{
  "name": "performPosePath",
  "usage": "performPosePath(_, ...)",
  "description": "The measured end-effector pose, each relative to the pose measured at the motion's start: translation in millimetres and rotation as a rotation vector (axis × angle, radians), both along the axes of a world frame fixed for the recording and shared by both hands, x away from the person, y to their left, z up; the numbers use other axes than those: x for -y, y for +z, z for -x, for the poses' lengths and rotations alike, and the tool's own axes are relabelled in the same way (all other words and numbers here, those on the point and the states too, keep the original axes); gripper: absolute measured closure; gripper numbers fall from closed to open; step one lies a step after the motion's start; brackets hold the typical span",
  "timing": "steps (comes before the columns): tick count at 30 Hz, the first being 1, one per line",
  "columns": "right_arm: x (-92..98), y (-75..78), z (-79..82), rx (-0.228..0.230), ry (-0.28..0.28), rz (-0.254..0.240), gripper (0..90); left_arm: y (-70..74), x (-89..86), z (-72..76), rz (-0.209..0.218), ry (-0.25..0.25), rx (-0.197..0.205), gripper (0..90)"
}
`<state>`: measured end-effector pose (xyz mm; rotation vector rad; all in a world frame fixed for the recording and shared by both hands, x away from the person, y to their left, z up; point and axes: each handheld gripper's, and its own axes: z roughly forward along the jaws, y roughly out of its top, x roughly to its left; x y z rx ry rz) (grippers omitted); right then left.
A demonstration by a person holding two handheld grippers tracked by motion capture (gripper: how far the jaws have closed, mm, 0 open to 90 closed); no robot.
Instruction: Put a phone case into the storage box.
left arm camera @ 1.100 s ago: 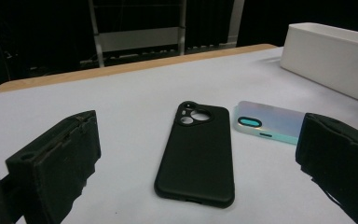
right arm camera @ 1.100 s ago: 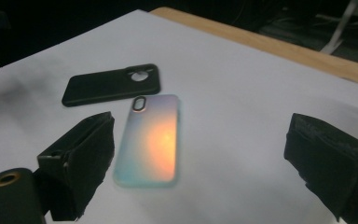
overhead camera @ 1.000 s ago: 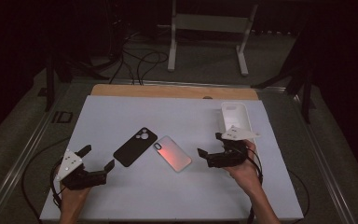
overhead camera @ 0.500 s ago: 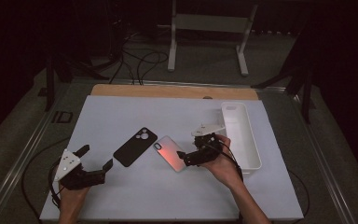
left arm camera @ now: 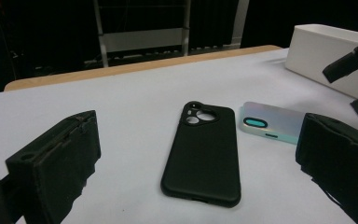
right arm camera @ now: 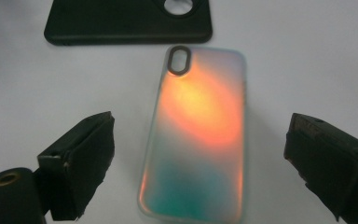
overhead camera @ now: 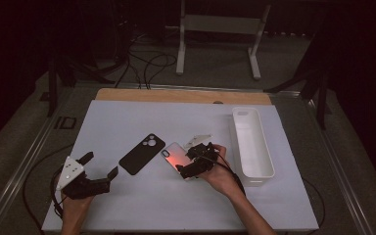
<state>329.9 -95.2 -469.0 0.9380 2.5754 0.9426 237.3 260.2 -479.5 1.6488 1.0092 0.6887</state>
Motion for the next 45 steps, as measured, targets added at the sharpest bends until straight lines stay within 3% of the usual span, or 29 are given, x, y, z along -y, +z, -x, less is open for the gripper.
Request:
performPosePath(12,-13.5,-21.5,-4.7,-0.056,0.006,0.077,8.5,0.5,-0.9,0.5,0.000,0.002,0.003,0.6)
performPosePath(26,-16.1,-38.3,-10.1,-0.120,-0.005,0.172,10.9,0.2,-1.4,0.3,-0.001,0.004,0.002,0.6)
performPosePath(45,-16.5,-40.9,-16.3,-0.201,-0.028,0.199,13.0,-0.7,1.3,-0.5,-0.006,-0.003,-0.004,0.6)
